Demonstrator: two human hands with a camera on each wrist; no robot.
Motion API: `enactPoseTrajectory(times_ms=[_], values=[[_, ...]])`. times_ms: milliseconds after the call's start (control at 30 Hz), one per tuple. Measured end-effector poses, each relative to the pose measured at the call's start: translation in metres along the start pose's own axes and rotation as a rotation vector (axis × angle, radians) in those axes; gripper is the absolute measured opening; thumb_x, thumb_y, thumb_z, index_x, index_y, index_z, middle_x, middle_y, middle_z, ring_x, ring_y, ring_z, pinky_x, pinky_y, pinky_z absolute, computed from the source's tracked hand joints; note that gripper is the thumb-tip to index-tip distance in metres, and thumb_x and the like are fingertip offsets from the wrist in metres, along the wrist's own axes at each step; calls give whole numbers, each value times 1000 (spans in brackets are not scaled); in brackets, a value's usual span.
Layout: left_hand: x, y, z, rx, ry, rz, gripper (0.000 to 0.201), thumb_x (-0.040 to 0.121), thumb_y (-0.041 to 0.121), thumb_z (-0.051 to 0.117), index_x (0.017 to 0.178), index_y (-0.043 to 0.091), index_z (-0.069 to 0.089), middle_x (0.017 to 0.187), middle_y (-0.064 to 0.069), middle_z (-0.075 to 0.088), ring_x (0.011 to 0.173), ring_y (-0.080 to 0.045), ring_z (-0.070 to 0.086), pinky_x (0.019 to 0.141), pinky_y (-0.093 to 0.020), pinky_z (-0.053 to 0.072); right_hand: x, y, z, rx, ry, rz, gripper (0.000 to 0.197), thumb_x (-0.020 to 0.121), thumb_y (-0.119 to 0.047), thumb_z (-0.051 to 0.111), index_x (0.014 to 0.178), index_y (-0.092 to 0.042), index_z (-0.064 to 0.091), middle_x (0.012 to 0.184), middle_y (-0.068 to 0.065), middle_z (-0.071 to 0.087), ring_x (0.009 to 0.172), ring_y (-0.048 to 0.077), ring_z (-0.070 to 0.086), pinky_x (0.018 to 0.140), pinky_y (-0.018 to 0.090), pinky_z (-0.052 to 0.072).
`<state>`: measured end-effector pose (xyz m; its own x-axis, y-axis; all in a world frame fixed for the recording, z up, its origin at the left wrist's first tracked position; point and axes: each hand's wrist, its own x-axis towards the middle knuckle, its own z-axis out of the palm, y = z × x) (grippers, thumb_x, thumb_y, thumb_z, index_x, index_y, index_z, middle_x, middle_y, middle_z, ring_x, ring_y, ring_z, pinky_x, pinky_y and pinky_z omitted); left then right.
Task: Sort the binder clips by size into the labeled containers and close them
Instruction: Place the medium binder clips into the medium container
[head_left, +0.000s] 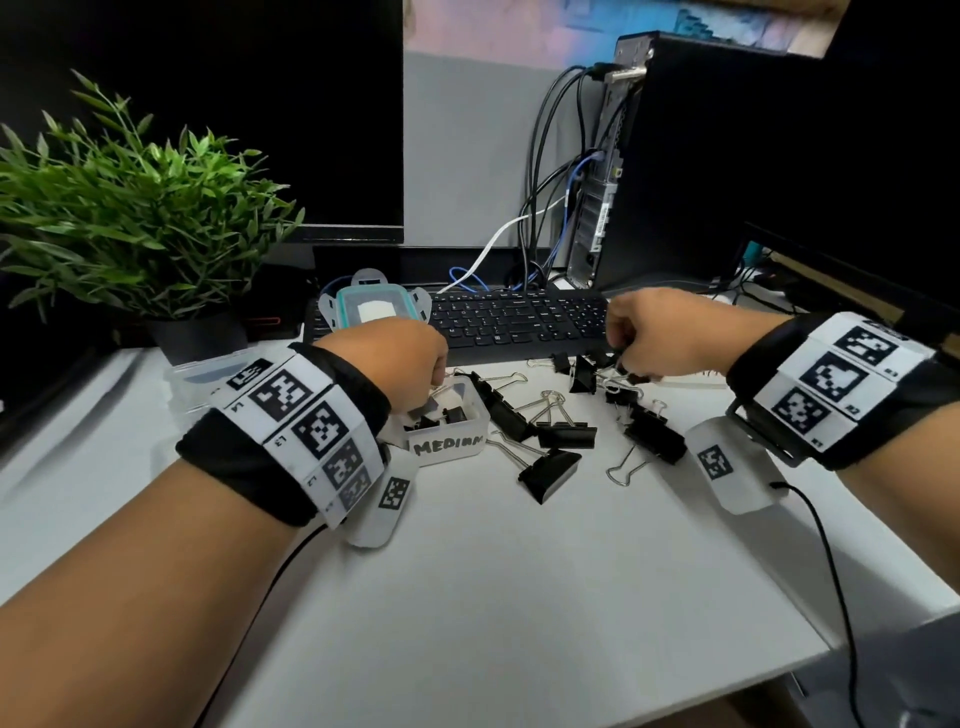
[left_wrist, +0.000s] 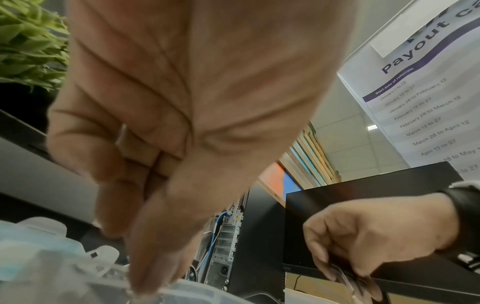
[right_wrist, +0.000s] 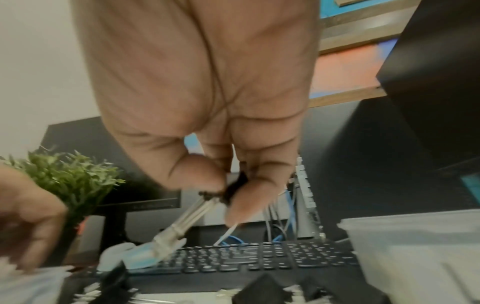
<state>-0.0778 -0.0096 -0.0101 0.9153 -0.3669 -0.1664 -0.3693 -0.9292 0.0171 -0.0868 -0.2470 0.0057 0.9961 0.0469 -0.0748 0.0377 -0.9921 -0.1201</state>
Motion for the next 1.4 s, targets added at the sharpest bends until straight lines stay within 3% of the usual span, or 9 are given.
enactPoseTrajectory(times_ms=[133, 267, 433, 600, 833, 1000, 1100, 1200, 1400], values=[[-2, 0, -4, 25, -32, -57, 36, 87, 22, 65, 121, 17, 56, 117, -1, 58, 104, -20, 53, 81, -27, 42, -3, -30, -1, 290, 26, -135, 21, 84, 5, 57, 90, -15, 58, 76, 1, 66, 61, 11, 68, 48, 14, 50], [-1, -2, -3, 74, -29, -100, 36, 88, 21, 61, 123, 14, 56, 120, -5, 59, 105, -22, 56, 86, -30, 46, 1, -60, 10, 499, 44, -247, 16, 85, 1, 64, 88, -14, 60, 79, 4, 63, 71, 18, 71, 65, 27, 60], [-1, -1, -3, 19, -30, -115, 35, 89, 16, 59, 123, 10, 55, 118, -8, 60, 94, -21, 63, 86, -31, 52, 9, -88, 29, 367, 133, -289, 7, 81, -9, 71, 83, -14, 67, 67, -12, 57, 58, 1, 53, 57, 6, 42], [1, -1, -2, 25, -40, -120, 33, 87, 17, 61, 120, 10, 58, 105, -5, 66, 98, -21, 65, 89, -32, 52, 17, -105, 43, 201, 157, -293, 3, 83, -14, 66, 81, -13, 68, 79, 1, 68, 76, 14, 61, 73, 23, 49], [5, -1, -1, 44, -52, -110, 34, 88, 14, 61, 121, 9, 56, 106, -7, 68, 100, -21, 65, 91, -33, 51, 23, -115, 48, 61, 166, -288, 8, 86, -18, 62, 78, -16, 59, 72, 0, 56, 73, 18, 53, 65, 25, 42], [5, -1, -2, 51, -54, -112, 33, 88, 17, 60, 119, 8, 57, 92, -3, 63, 94, -19, 63, 89, -30, 51, 29, -115, 52, -7, 132, -272, 8, 84, -19, 63, 80, -17, 57, 72, 1, 53, 74, 21, 52, 64, 25, 42], [4, 0, -2, 72, -58, -111, 36, 90, 21, 60, 123, 8, 54, 103, -5, 66, 103, -20, 63, 93, -31, 49, 32, -114, 54, -88, 98, -252, 7, 86, -19, 62, 86, -12, 61, 70, 1, 50, 73, 21, 51, 63, 25, 40], [4, 1, -2, 98, -66, -111, 37, 89, 23, 60, 123, 9, 55, 105, -4, 67, 104, -20, 63, 94, -32, 48, 32, -110, 52, -66, 55, -267, 16, 88, -17, 59, 97, -8, 69, 85, 5, 64, 83, 21, 60, 72, 28, 51], [2, 0, -2, 128, -64, -95, 34, 91, 21, 58, 123, 10, 55, 108, -4, 67, 103, -19, 62, 94, -32, 49, 25, -86, 33, 161, 111, -238, 10, 88, -13, 61, 90, -16, 71, 84, -3, 68, 81, 12, 64, 82, 24, 51]])
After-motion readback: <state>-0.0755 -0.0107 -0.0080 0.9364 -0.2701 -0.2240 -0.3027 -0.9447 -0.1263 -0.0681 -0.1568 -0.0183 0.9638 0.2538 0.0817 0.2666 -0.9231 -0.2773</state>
